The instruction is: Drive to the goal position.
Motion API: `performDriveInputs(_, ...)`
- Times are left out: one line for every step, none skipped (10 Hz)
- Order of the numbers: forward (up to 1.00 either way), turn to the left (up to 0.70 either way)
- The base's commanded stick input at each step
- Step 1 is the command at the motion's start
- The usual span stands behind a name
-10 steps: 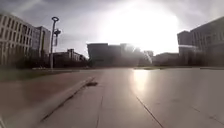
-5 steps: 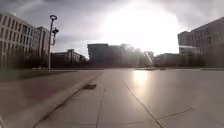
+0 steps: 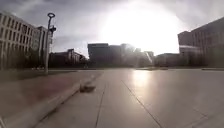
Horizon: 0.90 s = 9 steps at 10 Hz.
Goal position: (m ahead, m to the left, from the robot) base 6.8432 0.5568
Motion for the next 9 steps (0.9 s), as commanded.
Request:
performDriveInputs(0.70, 0.00)
performDriveInputs(0.70, 0.00)
performDriveInputs(0.70, 0.00)
performDriveInputs(0.70, 0.00)
performDriveInputs(0.70, 0.00)
performDriveInputs(0.70, 0.00)
performDriveInputs(0.70, 0.00)
performDriveInputs(0.70, 0.00)
performDriveInputs(0.70, 0.00)
